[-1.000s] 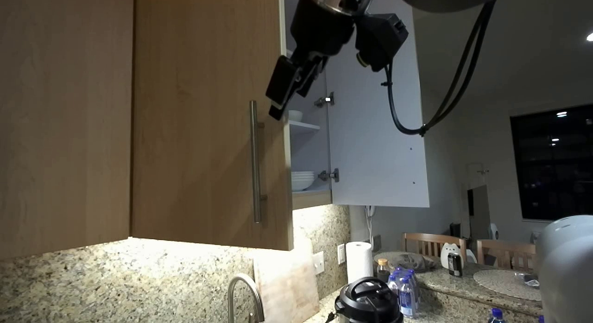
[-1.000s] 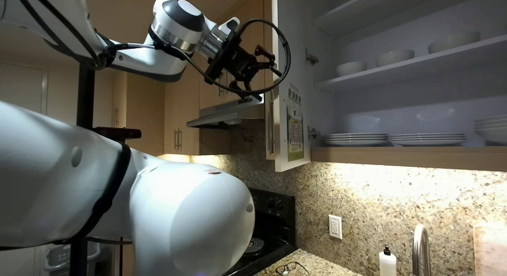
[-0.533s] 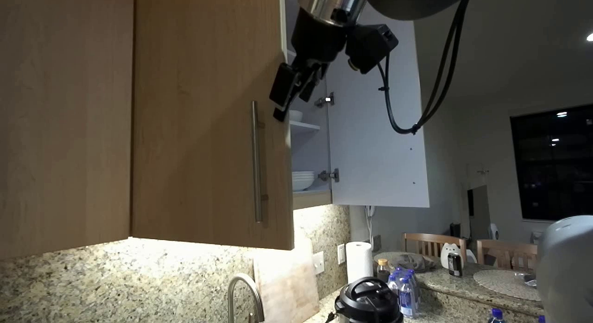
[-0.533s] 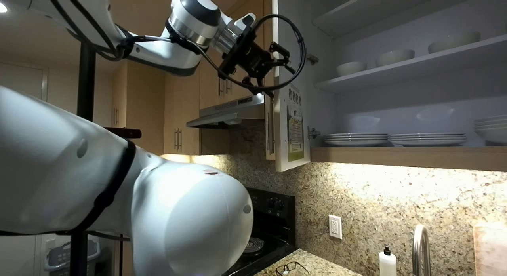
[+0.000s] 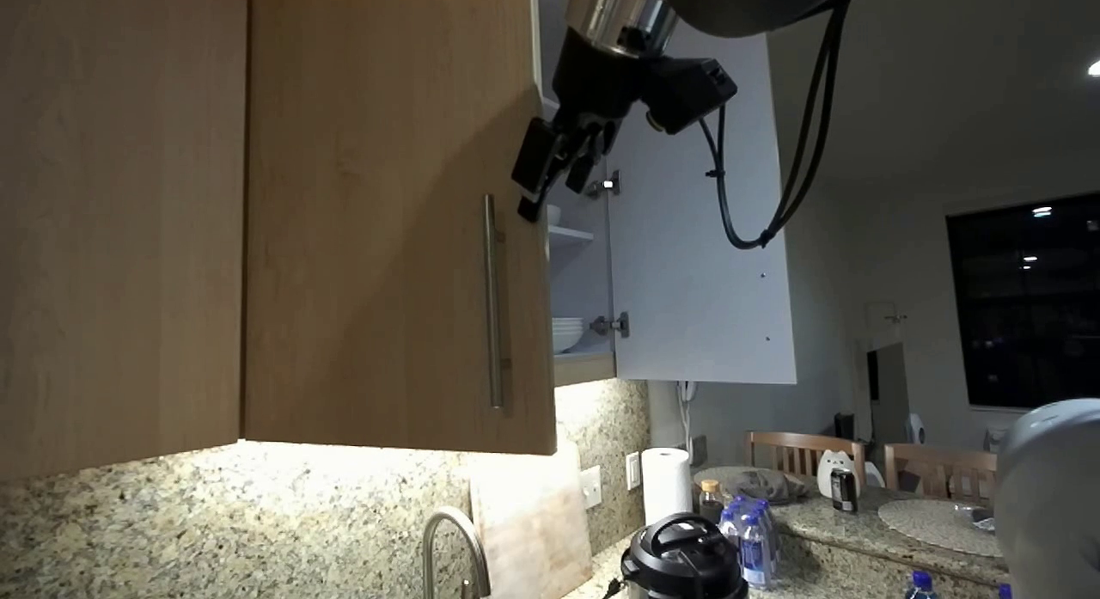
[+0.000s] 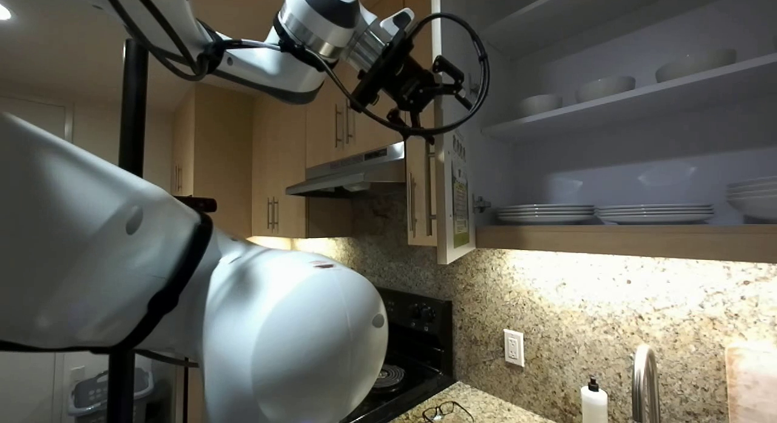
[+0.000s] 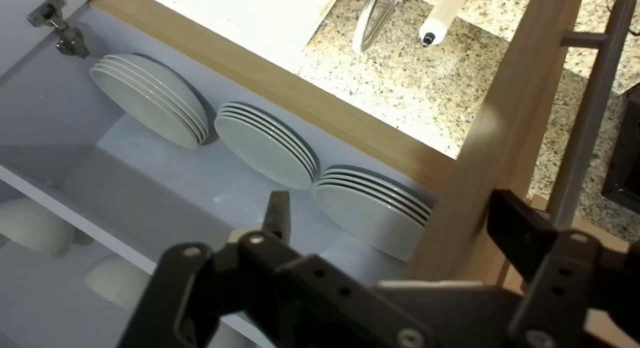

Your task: Close the top left cabinet door

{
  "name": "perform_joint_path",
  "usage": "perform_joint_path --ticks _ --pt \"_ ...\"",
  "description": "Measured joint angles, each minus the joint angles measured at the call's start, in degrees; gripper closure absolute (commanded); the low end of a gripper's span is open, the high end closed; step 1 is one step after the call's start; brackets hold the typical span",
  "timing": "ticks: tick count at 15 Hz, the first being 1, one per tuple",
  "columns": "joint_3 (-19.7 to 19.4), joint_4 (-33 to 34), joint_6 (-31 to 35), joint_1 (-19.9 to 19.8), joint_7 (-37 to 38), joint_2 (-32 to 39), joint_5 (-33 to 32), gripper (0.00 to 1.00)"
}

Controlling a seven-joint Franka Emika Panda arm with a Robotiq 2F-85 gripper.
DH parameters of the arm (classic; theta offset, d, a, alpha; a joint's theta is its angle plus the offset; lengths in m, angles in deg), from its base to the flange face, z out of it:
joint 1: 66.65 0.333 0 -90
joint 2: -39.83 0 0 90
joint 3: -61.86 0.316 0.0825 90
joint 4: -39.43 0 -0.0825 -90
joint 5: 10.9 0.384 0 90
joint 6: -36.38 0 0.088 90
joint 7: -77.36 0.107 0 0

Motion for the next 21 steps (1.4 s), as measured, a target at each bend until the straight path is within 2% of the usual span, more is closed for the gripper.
perform_joint_path --ticks 11,17,21 --pt "-6.05 0.24 -0.02 -3.34 0.09 0.02 0.0 0.0" --pt "-6.83 0.38 -0.02 -5.48 0.09 0.53 0.0 0.0" --pt "-5.13 0.36 -1.12 -4.3 0.09 -0.57 0.01 0.0"
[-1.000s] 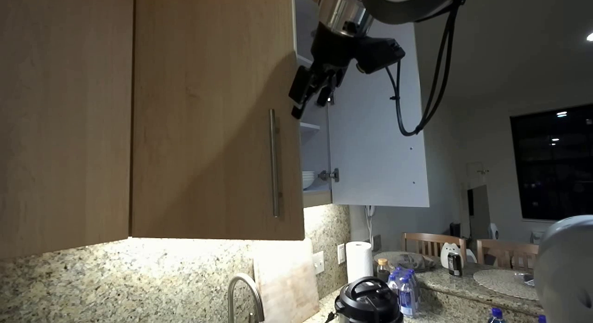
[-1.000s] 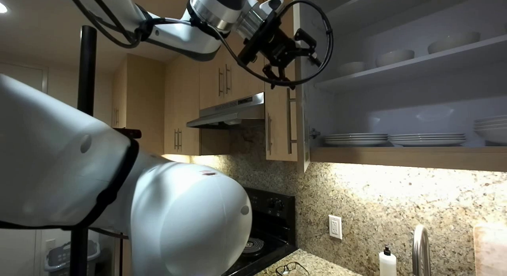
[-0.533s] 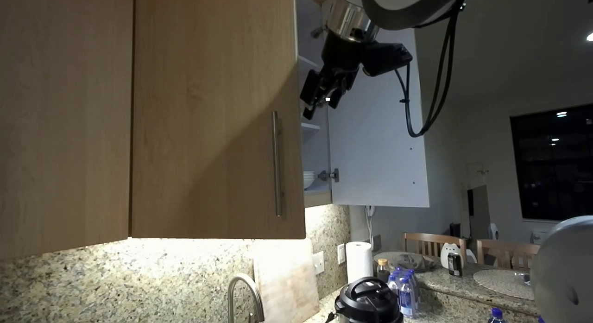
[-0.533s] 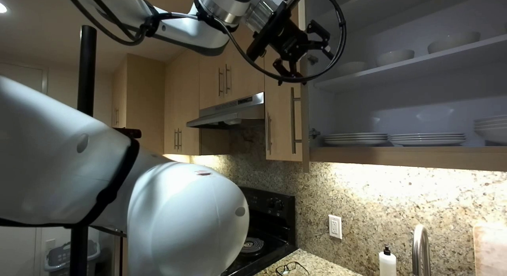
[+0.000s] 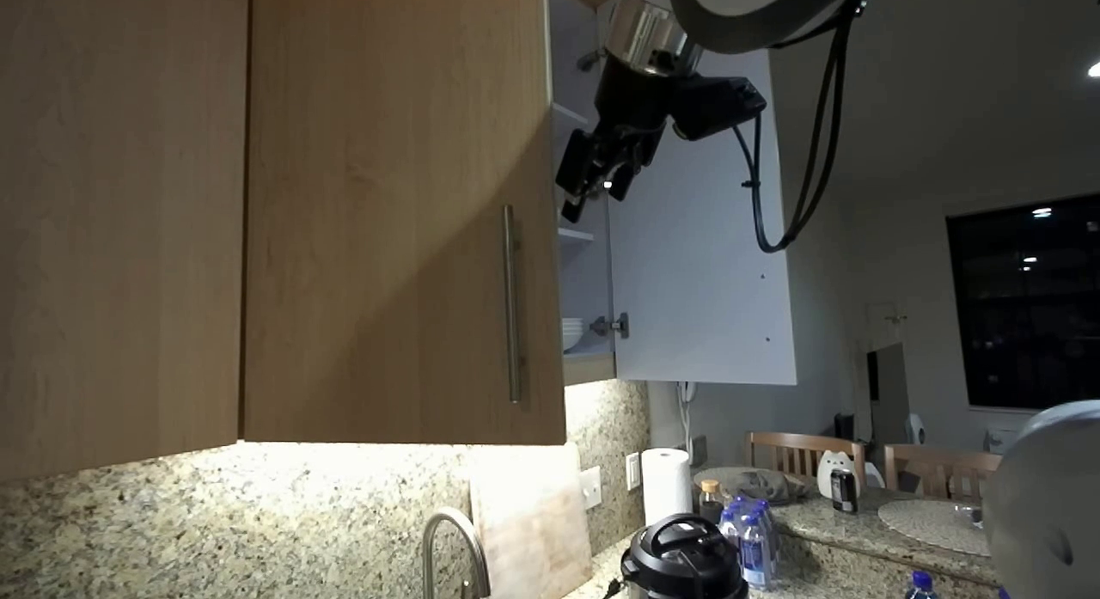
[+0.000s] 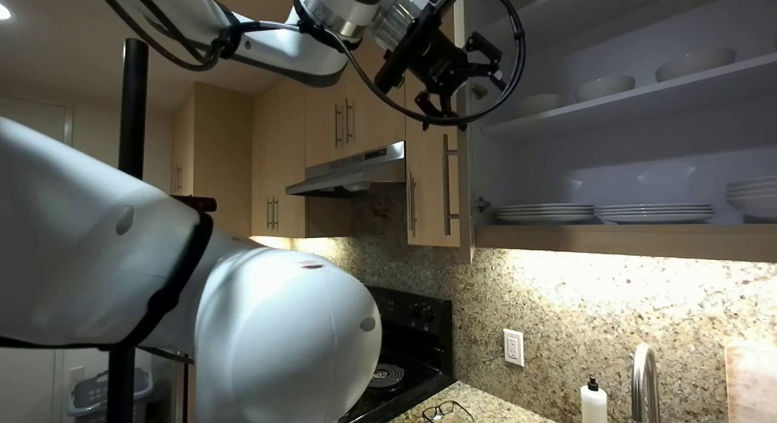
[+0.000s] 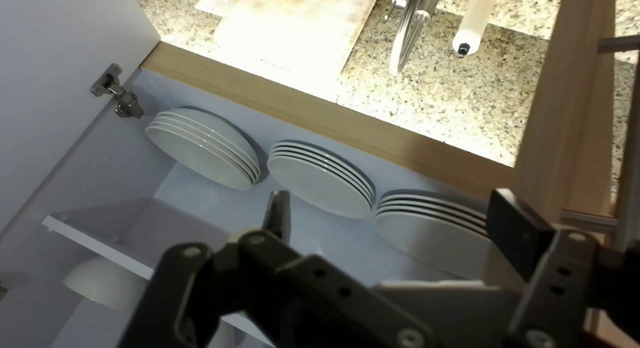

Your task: Close the top left cabinet door

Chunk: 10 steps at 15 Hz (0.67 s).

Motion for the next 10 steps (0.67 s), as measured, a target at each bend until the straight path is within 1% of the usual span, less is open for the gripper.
perform_joint_path --ticks 3,7,10 --pt "2.69 -0.68 -1.69 2.98 0.0 -3.49 0.0 0.0" --pt "6.23 -3.43 -3.42 7.46 0.0 -9.65 0.01 0.0" --pt "8.8 -4.06 -6.1 9.38 -0.08 -11.21 0.01 0.0"
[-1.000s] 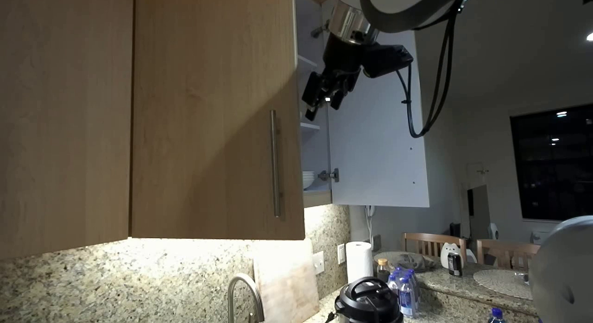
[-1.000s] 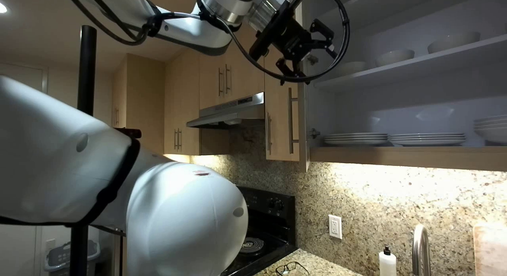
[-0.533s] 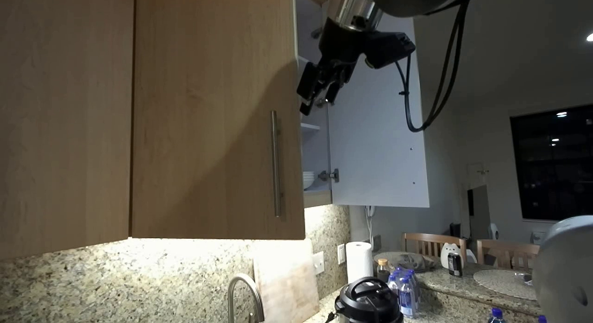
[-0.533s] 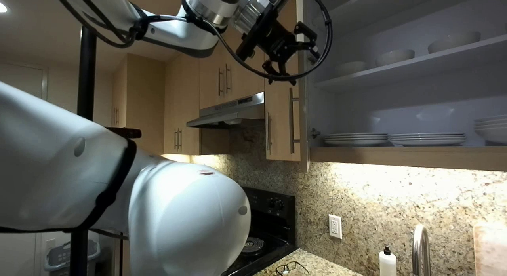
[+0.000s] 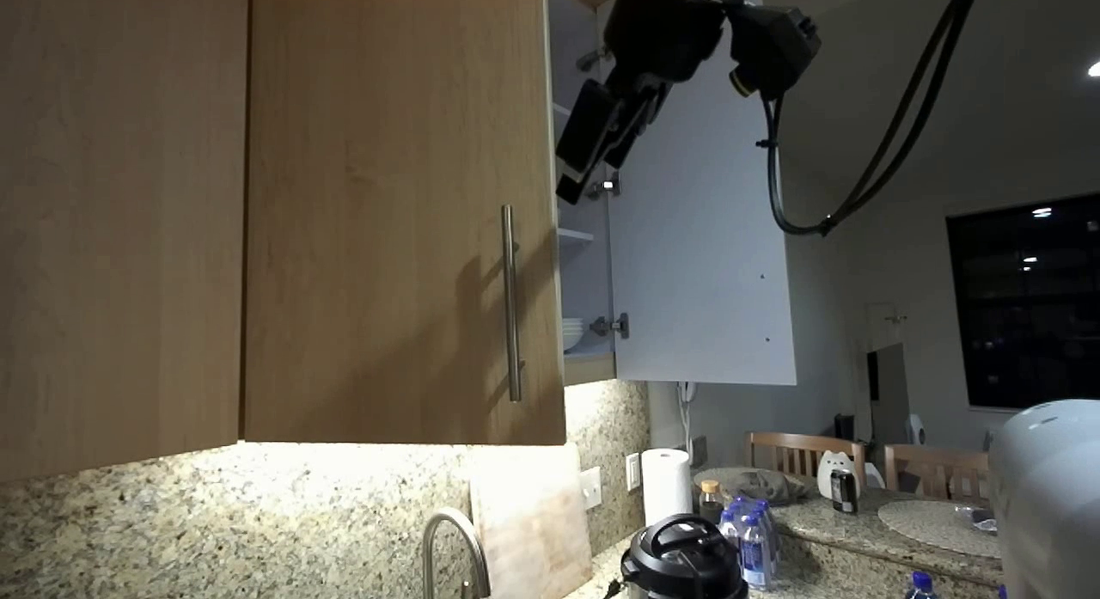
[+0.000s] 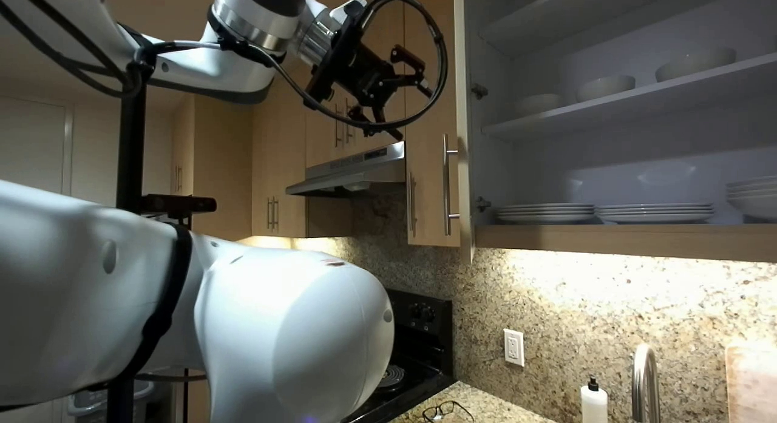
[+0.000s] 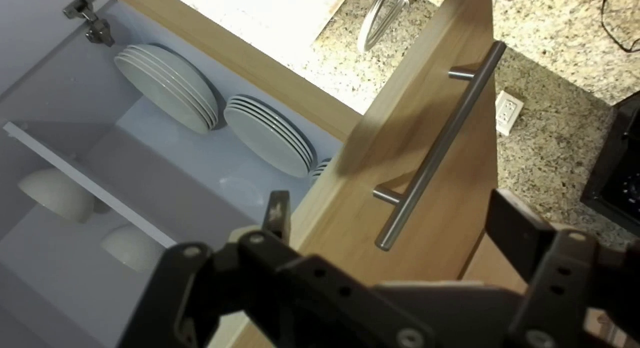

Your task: Close the top left cabinet door

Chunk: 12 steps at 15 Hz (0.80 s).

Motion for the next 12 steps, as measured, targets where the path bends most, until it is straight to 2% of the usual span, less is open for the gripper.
perform_joint_path --ticks 4,12 --pt "2.21 1.65 -2.97 -0.23 -1.12 3.44 0.0 0.0" --pt "2.24 13.22 -8.95 -1.35 -3.9 16.04 -2.76 0.0"
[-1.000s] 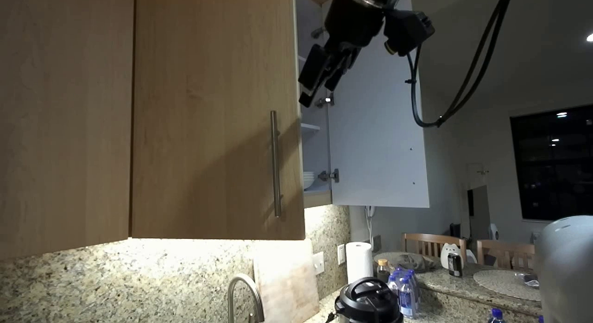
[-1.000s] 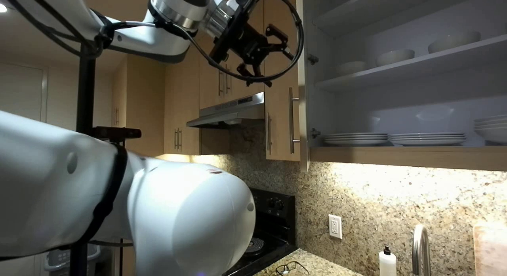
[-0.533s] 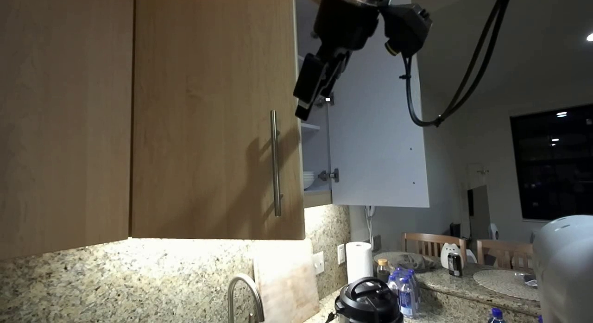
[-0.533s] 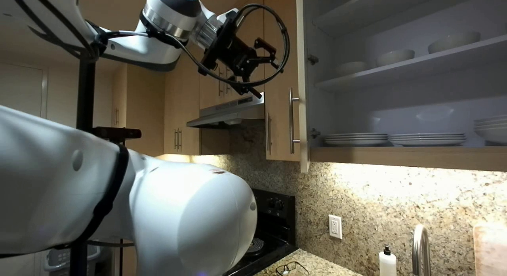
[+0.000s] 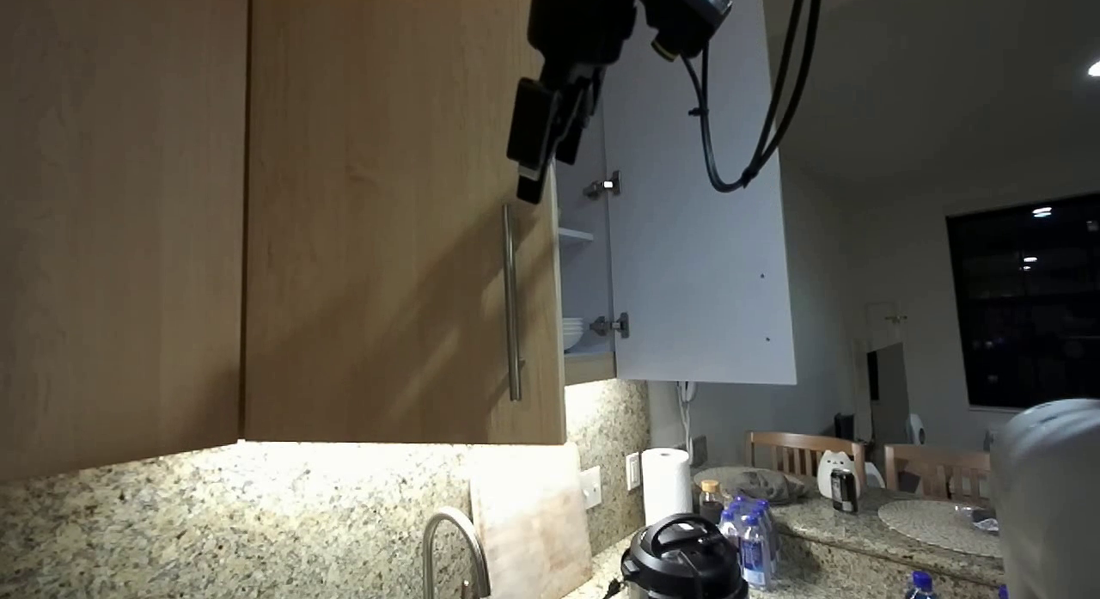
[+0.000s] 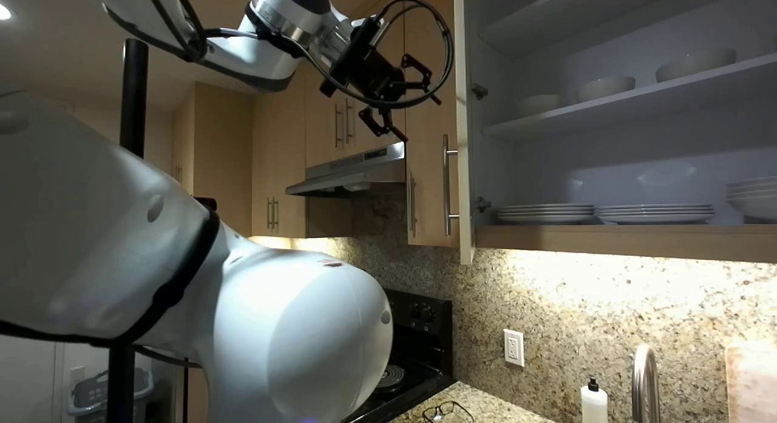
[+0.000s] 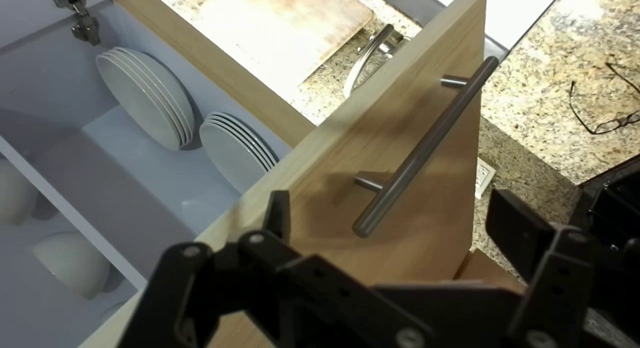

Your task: Close the top left cabinet door

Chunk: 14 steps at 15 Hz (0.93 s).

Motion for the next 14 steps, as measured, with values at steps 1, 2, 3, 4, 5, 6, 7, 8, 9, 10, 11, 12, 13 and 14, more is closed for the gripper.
perform_joint_path --ticks 1,2,3,4,5,6,7,8,9,10,11,12,13,14 --pt "-0.09 0.94 -0.41 0.0 -0.01 0.95 -0.57 0.0" --pt "-0.19 1.77 -0.81 0.0 -0.01 1.78 -1.07 0.0" --pt "-0.32 2.49 -1.09 0.0 -0.01 2.5 -1.69 0.0" --pt "-0.54 3.13 -1.31 0.0 -0.01 3.15 -2.28 0.0" --pt "-0.83 3.66 -1.47 -0.01 -0.01 3.71 -2.81 0.0" --pt "-1.19 4.19 -1.68 -0.05 -0.01 4.27 -3.3 0.0" --pt "-1.61 4.74 -1.93 -0.14 -0.01 4.85 -3.86 0.0" --pt "-2.1 5.36 -2.3 -0.29 -0.01 5.45 -4.24 0.0" --pt "-2.6 6.11 -2.81 -0.46 -0.01 6.16 -4.43 0.0" --pt "-3.12 6.94 -3.29 -0.62 -0.01 6.98 -4.6 0.0" --pt "-3.57 7.8 -3.75 -0.76 -0.01 7.91 -4.74 0.0" --pt "-3.92 8.73 -4.18 -0.91 -0.01 8.98 -4.82 0.0" --pt "-4.03 9.61 -4.57 -1.1 -0.01 10.11 -5.08 0.0" --pt "-3.99 10.42 -5.47 -1.22 -0.01 11.1 -5.52 0.0"
